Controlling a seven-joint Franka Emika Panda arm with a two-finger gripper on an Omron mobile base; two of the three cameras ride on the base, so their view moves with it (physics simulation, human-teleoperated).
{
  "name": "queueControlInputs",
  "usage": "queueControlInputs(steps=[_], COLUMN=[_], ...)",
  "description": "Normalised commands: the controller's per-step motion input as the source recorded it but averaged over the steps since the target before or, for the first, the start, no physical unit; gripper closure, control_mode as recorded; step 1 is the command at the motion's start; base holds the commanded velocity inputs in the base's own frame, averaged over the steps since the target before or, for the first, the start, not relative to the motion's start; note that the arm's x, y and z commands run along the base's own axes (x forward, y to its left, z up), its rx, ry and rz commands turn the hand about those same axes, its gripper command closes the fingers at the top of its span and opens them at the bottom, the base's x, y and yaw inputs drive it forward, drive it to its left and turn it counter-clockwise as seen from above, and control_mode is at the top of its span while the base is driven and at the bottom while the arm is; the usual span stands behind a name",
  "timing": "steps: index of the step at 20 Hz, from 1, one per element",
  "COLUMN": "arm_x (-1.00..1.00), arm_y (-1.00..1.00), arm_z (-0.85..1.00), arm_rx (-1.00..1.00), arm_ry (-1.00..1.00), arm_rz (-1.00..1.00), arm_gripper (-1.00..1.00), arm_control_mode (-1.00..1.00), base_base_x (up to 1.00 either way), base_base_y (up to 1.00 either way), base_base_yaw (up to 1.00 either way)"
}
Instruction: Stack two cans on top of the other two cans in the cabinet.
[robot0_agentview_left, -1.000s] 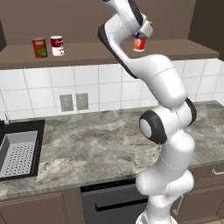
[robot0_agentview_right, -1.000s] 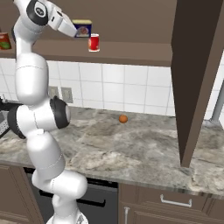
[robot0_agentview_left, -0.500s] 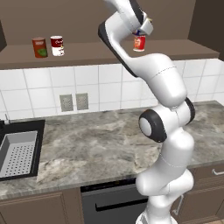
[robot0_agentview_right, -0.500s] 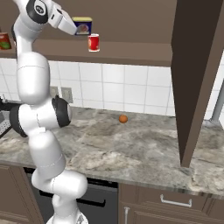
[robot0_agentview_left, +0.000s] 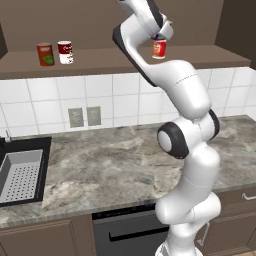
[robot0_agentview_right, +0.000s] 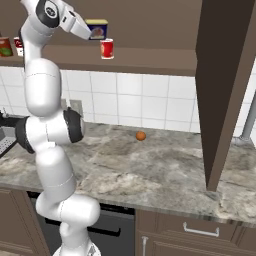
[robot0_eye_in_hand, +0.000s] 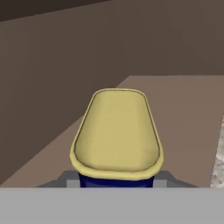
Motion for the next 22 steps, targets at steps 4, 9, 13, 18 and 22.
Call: queueControlInputs(steps=[4,9,13,18,22], arm_x=[0.19,0.20,0.17,0.14,0.13], arm_y=[0.00,-0.01,-0.04,-0.09,-0.02], arm_z=[0.00,0.00,0.00,-0.01,-0.05], arm_rx=[0.00,-0.02,-0.07,-0.07,0.00], arm_ry=[0.00,0.00,0.00,0.00,0.01], arm_rz=[0.04,0.02,0.00,0.00,0.00], arm_gripper=[1.00,1.00,1.00,1.00,1.00], arm_control_mode=[-1.00,-1.00,-1.00,-1.00,-1.00], base_base_x=[0.00,0.00,0.00,0.00,0.00], base_base_y=[0.00,0.00,0.00,0.00,0.00], base_base_yaw=[0.00,0.00,0.00,0.00,0.00])
